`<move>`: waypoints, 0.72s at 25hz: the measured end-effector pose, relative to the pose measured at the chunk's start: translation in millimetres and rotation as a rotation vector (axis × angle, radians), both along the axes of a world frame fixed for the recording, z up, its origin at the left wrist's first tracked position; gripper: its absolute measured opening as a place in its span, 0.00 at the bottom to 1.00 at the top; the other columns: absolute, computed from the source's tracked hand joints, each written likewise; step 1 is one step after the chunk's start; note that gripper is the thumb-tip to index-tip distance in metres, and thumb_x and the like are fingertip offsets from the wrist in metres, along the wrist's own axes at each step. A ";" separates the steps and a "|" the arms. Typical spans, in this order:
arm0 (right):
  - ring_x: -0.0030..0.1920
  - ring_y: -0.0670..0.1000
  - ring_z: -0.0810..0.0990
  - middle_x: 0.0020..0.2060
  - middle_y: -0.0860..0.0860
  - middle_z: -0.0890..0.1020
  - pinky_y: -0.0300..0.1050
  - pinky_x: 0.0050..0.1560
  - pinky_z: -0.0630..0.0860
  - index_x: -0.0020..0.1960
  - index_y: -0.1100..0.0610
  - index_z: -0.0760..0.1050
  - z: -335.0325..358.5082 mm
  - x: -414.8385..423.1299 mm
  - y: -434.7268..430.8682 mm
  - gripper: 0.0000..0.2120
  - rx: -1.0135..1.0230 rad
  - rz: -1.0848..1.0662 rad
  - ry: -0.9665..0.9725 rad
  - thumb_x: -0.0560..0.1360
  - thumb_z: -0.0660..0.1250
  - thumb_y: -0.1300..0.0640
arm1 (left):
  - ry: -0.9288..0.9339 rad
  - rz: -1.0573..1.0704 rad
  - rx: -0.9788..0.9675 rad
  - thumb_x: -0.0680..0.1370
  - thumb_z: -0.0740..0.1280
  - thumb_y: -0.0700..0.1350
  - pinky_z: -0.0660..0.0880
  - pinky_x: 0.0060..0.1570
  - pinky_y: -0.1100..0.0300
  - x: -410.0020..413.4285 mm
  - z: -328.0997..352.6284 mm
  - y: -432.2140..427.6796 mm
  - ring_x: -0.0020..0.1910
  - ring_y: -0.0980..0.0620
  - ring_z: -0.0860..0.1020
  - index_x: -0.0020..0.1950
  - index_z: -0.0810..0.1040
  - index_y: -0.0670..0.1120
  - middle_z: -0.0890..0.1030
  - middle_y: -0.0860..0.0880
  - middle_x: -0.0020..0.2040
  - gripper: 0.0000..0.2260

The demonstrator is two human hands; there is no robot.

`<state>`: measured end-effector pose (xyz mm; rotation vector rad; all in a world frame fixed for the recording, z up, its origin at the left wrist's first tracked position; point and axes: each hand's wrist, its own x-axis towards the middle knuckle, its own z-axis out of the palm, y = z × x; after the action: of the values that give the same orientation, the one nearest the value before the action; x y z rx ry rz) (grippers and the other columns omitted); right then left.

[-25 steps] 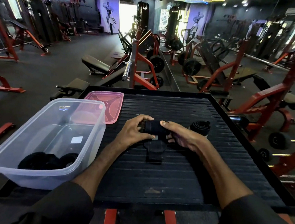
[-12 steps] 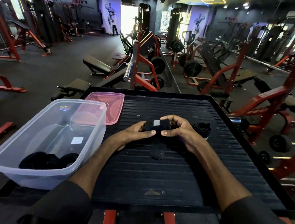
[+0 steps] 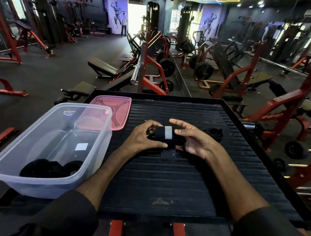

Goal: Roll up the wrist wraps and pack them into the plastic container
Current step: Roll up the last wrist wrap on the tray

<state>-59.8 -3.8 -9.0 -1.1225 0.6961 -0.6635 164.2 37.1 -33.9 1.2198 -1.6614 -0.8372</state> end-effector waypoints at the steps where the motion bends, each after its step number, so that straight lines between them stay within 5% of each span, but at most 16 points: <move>1: 0.54 0.50 0.82 0.57 0.52 0.83 0.46 0.50 0.78 0.70 0.53 0.75 -0.6 2.0 0.6 0.29 -0.009 0.009 0.081 0.69 0.73 0.57 | -0.001 0.000 -0.018 0.63 0.84 0.41 0.77 0.58 0.65 -0.3 1.2 1.2 0.56 0.60 0.81 0.57 0.78 0.52 0.82 0.55 0.55 0.27; 5: 0.50 0.50 0.82 0.51 0.52 0.84 0.45 0.48 0.77 0.65 0.54 0.76 -7.6 7.7 -3.0 0.30 -0.085 -0.024 0.262 0.65 0.78 0.52 | -0.008 -0.022 -0.053 0.65 0.82 0.37 0.75 0.62 0.65 2.1 0.4 -0.2 0.60 0.59 0.79 0.62 0.77 0.51 0.80 0.55 0.59 0.29; 12: 0.47 0.50 0.83 0.47 0.53 0.82 0.42 0.43 0.83 0.58 0.56 0.80 -7.3 7.2 -2.6 0.27 -0.100 -0.166 0.064 0.64 0.71 0.77 | 0.185 -0.201 0.383 0.77 0.73 0.44 0.73 0.65 0.64 5.8 5.3 5.2 0.65 0.58 0.78 0.70 0.73 0.51 0.81 0.53 0.65 0.22; 18: 0.53 0.51 0.84 0.57 0.54 0.83 0.46 0.47 0.83 0.60 0.55 0.80 -3.9 9.2 1.7 0.34 -0.096 -0.125 -0.061 0.63 0.64 0.84 | 0.213 -0.079 0.185 0.70 0.79 0.37 0.77 0.60 0.62 -0.5 4.9 6.8 0.60 0.53 0.81 0.65 0.77 0.48 0.82 0.50 0.60 0.25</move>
<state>-50.6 -2.1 -12.9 -1.1485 0.6916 -0.8416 163.7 43.8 -29.0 1.1500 -1.4933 -1.1503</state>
